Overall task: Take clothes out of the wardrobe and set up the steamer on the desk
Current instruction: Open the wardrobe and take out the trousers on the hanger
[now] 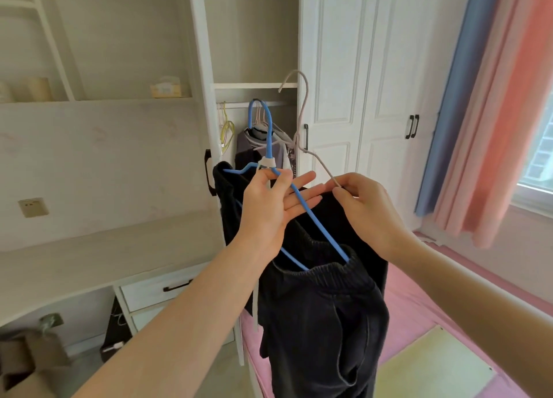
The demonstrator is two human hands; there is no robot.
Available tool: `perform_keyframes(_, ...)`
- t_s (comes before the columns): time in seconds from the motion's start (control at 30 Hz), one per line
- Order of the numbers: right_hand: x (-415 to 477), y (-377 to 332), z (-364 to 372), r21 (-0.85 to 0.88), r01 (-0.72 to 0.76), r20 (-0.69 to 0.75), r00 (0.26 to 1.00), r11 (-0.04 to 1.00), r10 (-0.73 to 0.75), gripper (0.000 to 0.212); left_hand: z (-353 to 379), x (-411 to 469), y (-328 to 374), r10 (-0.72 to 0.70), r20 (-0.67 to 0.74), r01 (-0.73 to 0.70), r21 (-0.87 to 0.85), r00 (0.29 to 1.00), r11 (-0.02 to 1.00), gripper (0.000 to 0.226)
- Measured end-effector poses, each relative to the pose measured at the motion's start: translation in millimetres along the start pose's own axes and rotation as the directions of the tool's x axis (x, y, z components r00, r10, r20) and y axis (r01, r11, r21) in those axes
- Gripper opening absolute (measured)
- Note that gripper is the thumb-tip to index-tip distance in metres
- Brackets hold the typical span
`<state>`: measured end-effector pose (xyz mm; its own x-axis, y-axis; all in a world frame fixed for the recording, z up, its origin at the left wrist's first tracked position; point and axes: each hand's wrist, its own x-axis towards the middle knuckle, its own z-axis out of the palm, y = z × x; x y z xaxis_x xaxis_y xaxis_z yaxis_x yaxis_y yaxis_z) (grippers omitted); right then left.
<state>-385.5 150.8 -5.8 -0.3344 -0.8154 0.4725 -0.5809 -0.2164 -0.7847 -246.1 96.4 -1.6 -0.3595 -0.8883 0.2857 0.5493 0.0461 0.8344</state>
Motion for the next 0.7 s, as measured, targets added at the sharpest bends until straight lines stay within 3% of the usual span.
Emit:
perform_keyframes(0.17,-16.7,-7.6,-25.8,0.036,0.024,0.037,0.999,0.999,-0.026,0.021,22.2,-28.7,6.6,0.063,-0.047,-0.062,0.014,0.997,0.998,0.007)
perform_keyframes(0.37,-30.2,-15.6,-47.7,0.048,0.078,0.135,0.987,0.996,-0.084,0.023,32.2,-54.3,11.5,0.134,-0.208,-0.128,0.041,0.969,0.991,0.006)
perform_keyframes(0.7,-50.9,-33.2,-25.1,0.143,0.200,0.369,0.898,0.969,-0.240,0.023,7.7,-102.2,30.4,0.344,-0.465,-0.223,0.296,0.816,0.929,0.016)
